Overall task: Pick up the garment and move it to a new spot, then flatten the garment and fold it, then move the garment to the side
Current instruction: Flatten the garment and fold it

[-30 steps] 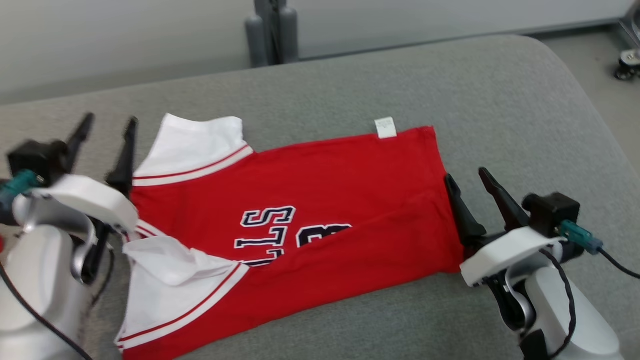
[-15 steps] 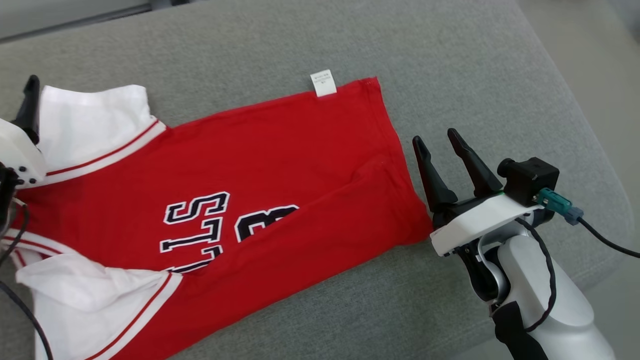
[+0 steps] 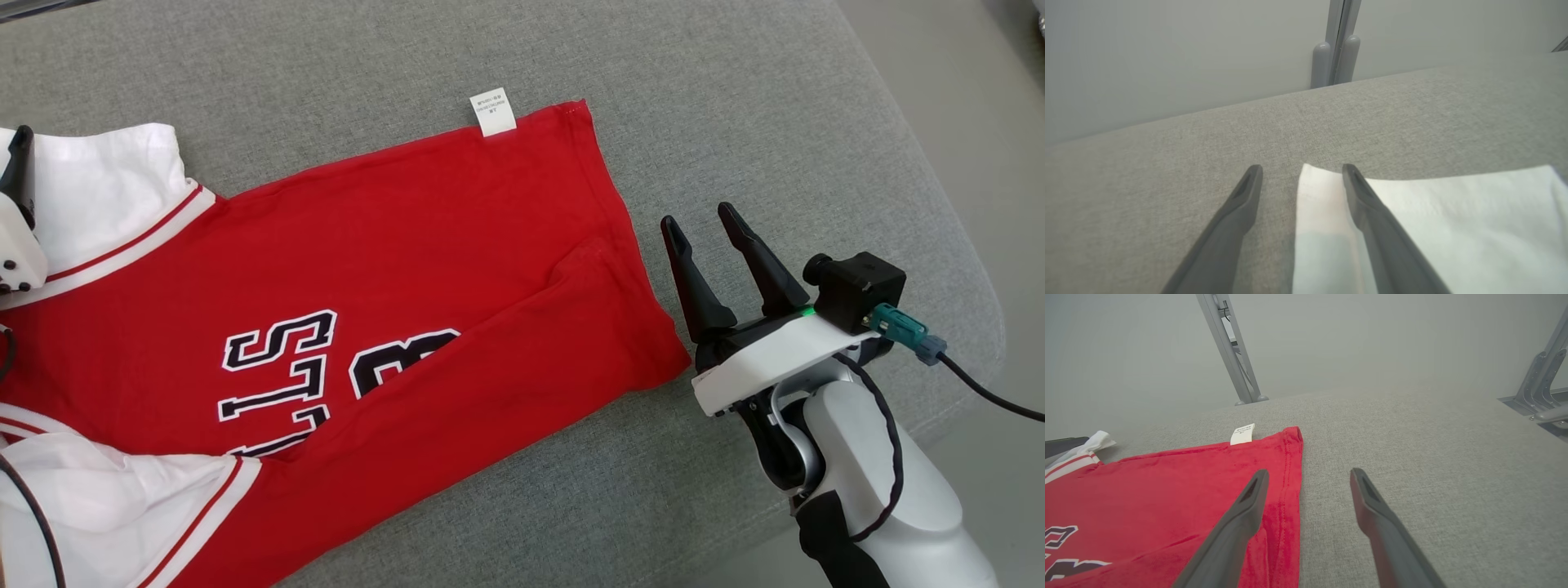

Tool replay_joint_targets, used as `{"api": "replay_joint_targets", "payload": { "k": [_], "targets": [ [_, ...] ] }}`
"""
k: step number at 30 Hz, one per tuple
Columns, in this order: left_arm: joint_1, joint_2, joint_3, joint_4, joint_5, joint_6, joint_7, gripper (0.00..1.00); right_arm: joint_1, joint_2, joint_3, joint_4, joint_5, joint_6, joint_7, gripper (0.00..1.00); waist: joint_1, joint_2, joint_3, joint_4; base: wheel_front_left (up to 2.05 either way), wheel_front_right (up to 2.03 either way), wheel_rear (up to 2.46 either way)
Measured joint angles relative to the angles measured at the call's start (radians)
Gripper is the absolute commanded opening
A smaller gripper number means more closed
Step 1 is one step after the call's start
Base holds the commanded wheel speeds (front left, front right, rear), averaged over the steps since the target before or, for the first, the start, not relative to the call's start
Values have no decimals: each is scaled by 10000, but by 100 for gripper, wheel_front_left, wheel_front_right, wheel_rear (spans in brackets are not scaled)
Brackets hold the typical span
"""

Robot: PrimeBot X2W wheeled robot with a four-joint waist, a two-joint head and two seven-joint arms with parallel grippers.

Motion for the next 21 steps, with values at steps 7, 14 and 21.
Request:
{"api": "replay_joint_targets", "payload": {
  "k": [7,14,21],
  "targets": [
    [-209,100,-660,115,-422,0,58,100,-24,6,171,-42,174,0,0,100,0,0,54,-14,0,0,0],
    [-551,86,-1014,545,-723,0,228,0,-125,8,316,-29,253,0,0,100,0,0,124,-61,0,0,0],
    [-795,75,-1544,433,-965,0,81,0,-459,-4,334,92,316,-2,0,100,0,0,180,47,0,0,0]
  ]
}}
